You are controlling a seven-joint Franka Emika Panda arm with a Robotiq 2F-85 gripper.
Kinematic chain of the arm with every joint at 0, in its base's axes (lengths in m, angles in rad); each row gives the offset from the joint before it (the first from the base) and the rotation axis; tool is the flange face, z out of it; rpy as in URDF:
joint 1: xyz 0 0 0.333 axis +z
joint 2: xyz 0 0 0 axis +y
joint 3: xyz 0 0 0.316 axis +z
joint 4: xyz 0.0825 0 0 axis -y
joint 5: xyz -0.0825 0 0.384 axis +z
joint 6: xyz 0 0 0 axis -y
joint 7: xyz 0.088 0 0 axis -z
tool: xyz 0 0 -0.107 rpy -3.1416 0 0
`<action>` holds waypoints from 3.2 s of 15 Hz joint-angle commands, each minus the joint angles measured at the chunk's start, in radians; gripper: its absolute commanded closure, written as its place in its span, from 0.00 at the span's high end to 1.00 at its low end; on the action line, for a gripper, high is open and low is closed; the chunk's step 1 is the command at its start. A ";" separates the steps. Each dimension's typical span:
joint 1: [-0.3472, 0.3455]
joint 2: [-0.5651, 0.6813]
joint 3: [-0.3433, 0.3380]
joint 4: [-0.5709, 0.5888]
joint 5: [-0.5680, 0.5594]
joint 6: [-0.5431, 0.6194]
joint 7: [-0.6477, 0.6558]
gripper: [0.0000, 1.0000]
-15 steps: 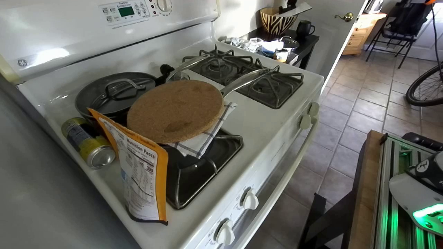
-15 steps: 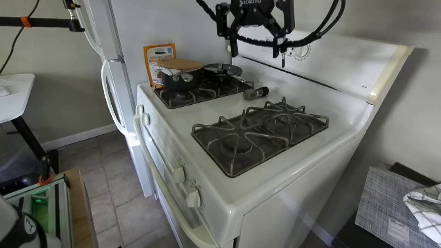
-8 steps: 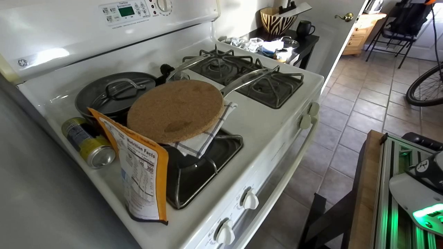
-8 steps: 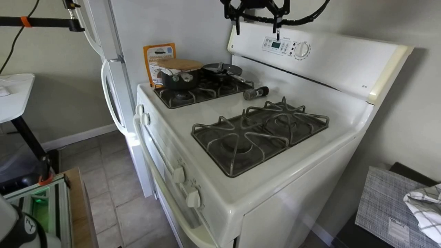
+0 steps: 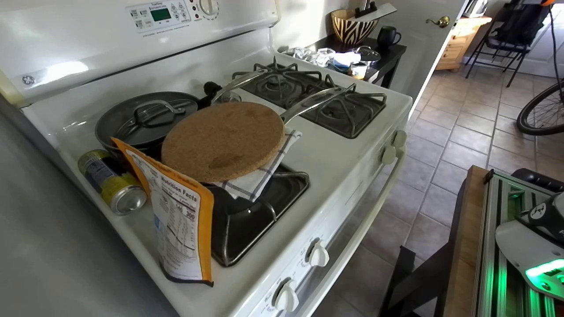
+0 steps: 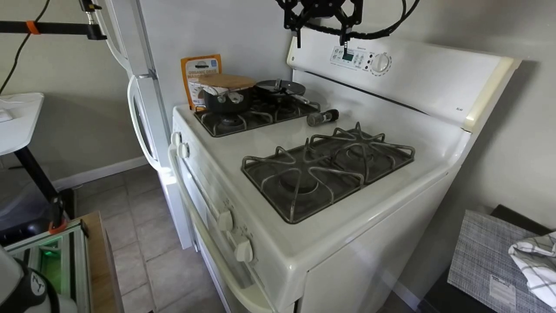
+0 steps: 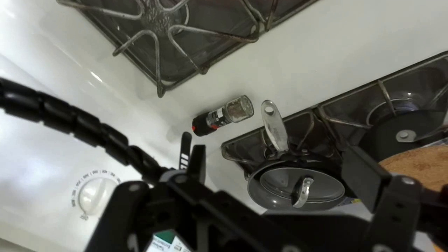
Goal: Pick up the gray pan and put it on the top right cooker on the stove
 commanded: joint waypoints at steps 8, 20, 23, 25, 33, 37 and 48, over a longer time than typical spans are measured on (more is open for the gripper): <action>-0.106 0.429 0.181 0.356 0.428 -0.019 -0.635 1.00; -0.127 0.541 0.229 0.435 0.361 -0.218 -0.511 1.00; -0.114 0.551 0.216 0.447 0.312 -0.206 -0.449 1.00; -0.109 0.570 0.218 0.459 0.291 -0.205 -0.419 1.00; -0.074 0.638 0.242 0.480 0.159 -0.110 -0.266 1.00; -0.071 0.680 0.272 0.515 0.127 -0.133 -0.237 1.00; -0.069 0.720 0.287 0.556 0.025 -0.178 -0.138 0.90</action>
